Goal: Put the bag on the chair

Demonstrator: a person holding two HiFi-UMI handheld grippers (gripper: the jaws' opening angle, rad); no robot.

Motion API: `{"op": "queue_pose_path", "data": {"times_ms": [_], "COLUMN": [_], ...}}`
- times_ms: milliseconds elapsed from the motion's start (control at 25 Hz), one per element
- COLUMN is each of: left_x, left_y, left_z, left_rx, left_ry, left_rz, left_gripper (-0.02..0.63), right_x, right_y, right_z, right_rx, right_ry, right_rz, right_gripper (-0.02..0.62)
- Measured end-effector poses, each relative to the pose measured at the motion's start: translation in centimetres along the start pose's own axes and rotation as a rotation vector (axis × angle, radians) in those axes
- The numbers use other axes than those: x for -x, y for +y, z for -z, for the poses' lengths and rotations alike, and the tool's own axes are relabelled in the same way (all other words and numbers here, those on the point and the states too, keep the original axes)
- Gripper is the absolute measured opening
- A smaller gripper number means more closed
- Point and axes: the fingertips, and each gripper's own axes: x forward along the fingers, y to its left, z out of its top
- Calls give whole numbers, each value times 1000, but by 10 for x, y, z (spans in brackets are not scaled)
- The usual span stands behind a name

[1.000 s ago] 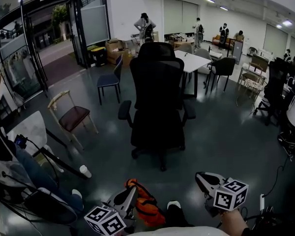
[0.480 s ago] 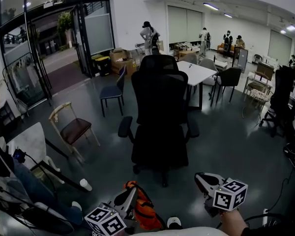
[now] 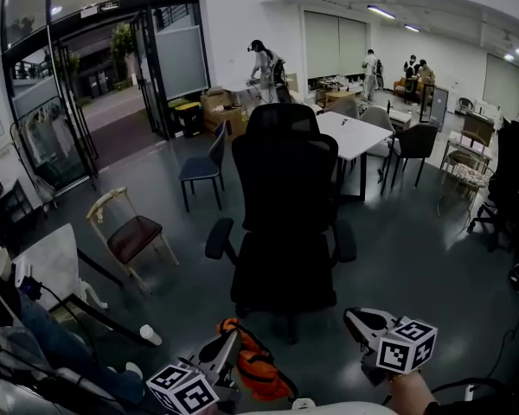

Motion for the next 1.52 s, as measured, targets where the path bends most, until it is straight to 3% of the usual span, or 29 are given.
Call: {"op": "queue_pose_path", "data": {"times_ms": [160, 400, 680, 960, 1520], "left_x": [-30, -77, -127, -141, -213], "left_y": [-1, 7, -15, -14, 45], "left_z": [2, 35, 23, 21, 21], "left_rx": [10, 25, 65, 63, 133], "left_ry": [9, 63, 36, 47, 103], "left_rz": [1, -4, 53, 50, 67], "left_gripper": [-2, -2, -2, -2, -2], "right_x": [-10, -20, -36, -51, -103], "right_y": [-25, -67, -100, -109, -154], "right_z": [-3, -7, -21, -19, -38], "right_rx": [-11, -29, -25, -54, -91], "right_ry": [16, 40, 41, 56, 68], "right_rz": [-7, -4, -11, -29, 21], "right_gripper": [6, 6, 6, 6, 6]}}
